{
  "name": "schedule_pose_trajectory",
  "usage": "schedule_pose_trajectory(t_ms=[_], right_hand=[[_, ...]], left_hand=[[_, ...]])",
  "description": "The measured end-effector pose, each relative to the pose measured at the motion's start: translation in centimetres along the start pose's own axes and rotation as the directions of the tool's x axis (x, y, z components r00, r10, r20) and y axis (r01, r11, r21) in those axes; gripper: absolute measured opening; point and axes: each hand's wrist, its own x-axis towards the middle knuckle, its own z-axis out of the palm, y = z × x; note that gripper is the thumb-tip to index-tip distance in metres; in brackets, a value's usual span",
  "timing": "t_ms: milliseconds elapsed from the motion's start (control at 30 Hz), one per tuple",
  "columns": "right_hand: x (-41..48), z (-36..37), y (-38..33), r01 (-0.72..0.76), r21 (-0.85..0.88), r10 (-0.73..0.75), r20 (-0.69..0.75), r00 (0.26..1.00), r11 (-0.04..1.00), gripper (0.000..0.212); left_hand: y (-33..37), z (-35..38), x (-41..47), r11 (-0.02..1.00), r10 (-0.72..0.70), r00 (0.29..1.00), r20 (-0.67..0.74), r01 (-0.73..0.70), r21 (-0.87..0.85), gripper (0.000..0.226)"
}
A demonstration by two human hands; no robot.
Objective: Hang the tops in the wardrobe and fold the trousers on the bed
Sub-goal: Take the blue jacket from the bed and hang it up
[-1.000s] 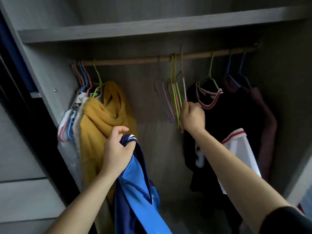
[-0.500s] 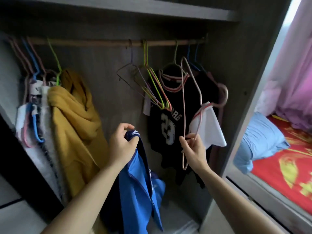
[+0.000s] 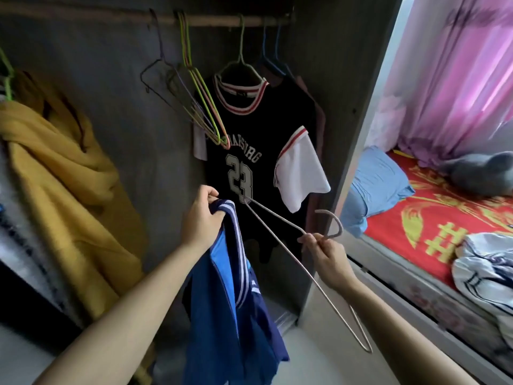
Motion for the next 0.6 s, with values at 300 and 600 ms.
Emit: schedule_pose_trajectory(t_ms=[300,600], right_hand=[[-0.3,-5.1,0.1,0.096,0.199,-0.118,0.098,0.988,0.975,0.03],[-0.6,-9.9,1.2,-0.023,0.435,-0.13,0.317,0.94,0.9,0.032]], left_hand=[[3.3,3.2,1.2,0.922,-0.023,0.998,-0.051,0.041,0.384,0.018],[5.1,3.7,2.7,0.897,-0.121,0.983,-0.138,0.168,0.408,0.017]])
